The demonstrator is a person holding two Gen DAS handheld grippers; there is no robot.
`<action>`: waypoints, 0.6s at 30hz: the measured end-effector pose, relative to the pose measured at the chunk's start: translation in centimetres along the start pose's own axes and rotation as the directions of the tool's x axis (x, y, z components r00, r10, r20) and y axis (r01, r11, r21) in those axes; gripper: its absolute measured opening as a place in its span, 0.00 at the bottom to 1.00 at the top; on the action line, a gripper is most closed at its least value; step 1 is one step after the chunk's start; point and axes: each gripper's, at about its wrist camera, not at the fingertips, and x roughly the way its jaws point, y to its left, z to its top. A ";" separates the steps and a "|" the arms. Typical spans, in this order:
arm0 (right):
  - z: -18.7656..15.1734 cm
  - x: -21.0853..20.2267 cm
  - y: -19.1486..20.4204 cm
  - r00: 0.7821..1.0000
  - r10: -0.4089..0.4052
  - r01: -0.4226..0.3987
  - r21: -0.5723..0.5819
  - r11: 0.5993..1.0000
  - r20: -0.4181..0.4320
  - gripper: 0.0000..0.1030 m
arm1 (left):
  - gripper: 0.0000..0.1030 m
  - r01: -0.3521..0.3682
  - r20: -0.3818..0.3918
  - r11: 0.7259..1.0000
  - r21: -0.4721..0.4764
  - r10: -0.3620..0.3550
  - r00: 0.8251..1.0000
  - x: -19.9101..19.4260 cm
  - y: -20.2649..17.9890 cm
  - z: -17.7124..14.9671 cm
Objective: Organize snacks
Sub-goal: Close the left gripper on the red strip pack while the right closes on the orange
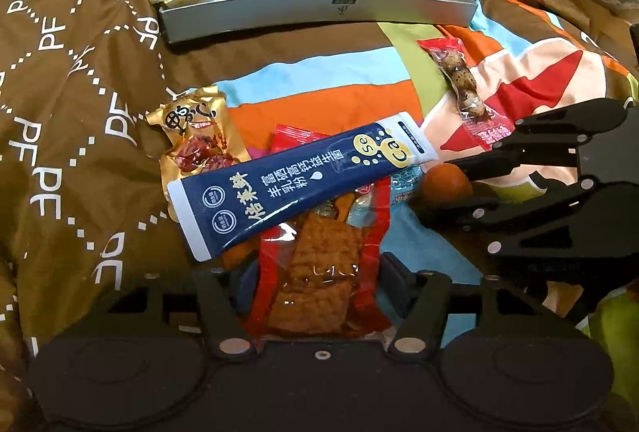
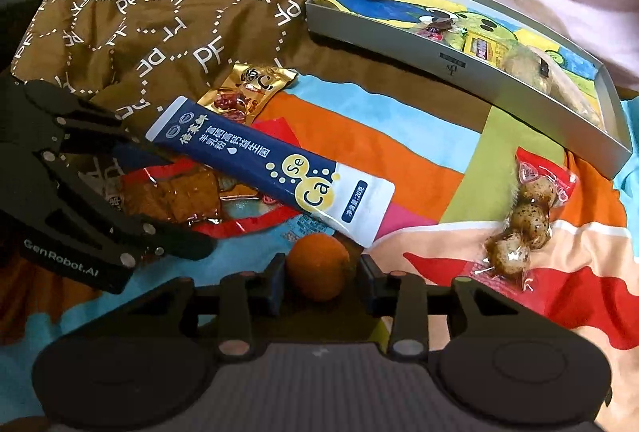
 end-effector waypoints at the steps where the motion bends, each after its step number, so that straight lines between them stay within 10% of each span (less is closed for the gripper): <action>1: 0.0 -0.1 0.1 1.000 0.000 0.000 -0.003 1.000 -0.001 0.36 | 0.61 0.004 -0.001 1.000 -0.007 -0.004 1.000 -0.1 0.0 0.0; 13: -0.3 -2.2 0.7 0.999 -0.048 0.048 -0.047 0.998 0.002 0.35 | 0.54 0.116 -0.044 0.975 -0.191 -0.126 0.991 -1.5 -0.8 -0.8; 18: -0.6 -3.6 0.5 0.998 -0.056 0.056 -0.025 0.998 0.018 0.35 | 0.50 0.199 -0.025 0.915 -0.350 -0.222 0.975 -2.6 -1.1 -2.6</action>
